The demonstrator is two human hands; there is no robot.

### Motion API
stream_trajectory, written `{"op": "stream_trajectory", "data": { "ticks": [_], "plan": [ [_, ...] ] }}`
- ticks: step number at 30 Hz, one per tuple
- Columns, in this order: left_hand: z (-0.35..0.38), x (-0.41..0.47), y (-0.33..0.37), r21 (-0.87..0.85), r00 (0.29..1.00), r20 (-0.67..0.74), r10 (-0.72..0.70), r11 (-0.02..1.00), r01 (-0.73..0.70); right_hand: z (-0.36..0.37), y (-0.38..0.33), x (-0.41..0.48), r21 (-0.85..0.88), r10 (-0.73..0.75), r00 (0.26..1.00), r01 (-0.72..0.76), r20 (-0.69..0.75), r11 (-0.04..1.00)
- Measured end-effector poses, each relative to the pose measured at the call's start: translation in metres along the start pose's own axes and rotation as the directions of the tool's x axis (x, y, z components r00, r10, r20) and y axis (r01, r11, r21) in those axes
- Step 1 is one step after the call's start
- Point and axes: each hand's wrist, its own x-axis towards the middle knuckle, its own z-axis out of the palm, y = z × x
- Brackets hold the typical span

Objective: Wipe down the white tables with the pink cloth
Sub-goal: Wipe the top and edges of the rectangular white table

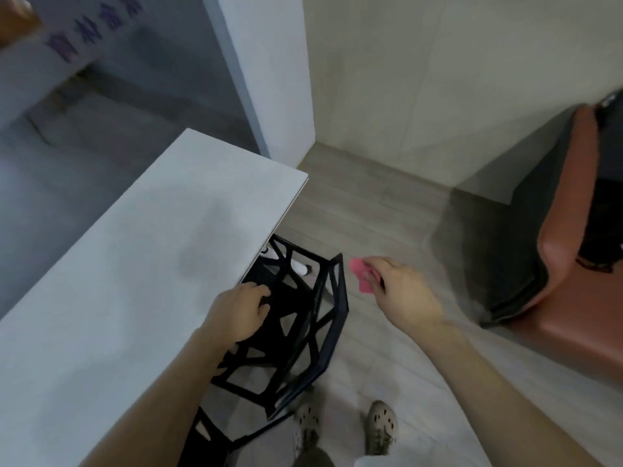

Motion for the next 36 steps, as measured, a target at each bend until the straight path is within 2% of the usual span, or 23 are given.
{"op": "stream_trajectory", "data": {
  "ticks": [2,5,10,15,18,21,24,28,31,33,36],
  "plan": [
    [0.002,0.014,-0.018,-0.019,1.000,-0.006,0.014,1.000,-0.014,0.024,-0.022,0.010,0.086,0.089,0.991,-0.081,-0.096,0.993],
    [0.014,0.042,-0.045,-0.042,0.997,-0.041,0.063,0.997,-0.064,0.064,-0.055,0.032,0.256,0.240,0.959,-0.196,-0.153,0.947],
    [0.026,0.104,-0.090,-0.060,0.984,-0.152,0.095,0.993,-0.105,0.121,-0.084,0.064,0.455,0.402,0.914,-0.338,-0.049,0.824],
    [0.025,0.201,-0.102,-0.026,0.943,-0.317,0.100,0.993,-0.114,0.151,-0.066,0.112,0.475,0.475,0.879,-0.433,0.035,0.766],
    [0.030,0.244,-0.098,-0.011,0.947,-0.314,0.064,0.997,-0.071,0.159,-0.051,0.165,0.468,0.524,0.852,-0.463,0.001,0.753],
    [0.058,0.248,-0.099,-0.008,0.932,-0.356,0.065,0.997,-0.073,0.169,-0.051,0.228,0.570,0.566,0.820,-0.424,-0.090,0.704],
    [0.072,0.249,-0.104,-0.062,0.892,-0.447,0.063,0.993,-0.100,0.195,-0.062,0.270,0.657,0.551,0.806,-0.296,-0.218,0.693],
    [0.070,0.246,-0.104,-0.071,0.858,-0.508,0.078,0.989,-0.131,0.260,-0.100,0.256,0.732,0.474,0.858,-0.190,-0.200,0.654],
    [0.064,0.241,-0.102,-0.141,0.847,-0.525,0.082,0.973,-0.181,0.290,-0.110,0.236,0.793,0.468,0.856,-0.121,-0.221,0.597],
    [0.062,0.240,-0.104,-0.156,0.855,-0.512,0.089,0.969,-0.194,0.288,-0.103,0.247,0.820,0.476,0.853,-0.110,-0.212,0.562],
    [0.060,0.243,-0.118,-0.066,0.851,-0.491,0.186,0.966,-0.249,0.260,-0.081,0.294,0.835,0.500,0.843,-0.123,-0.197,0.536]
  ]
}}
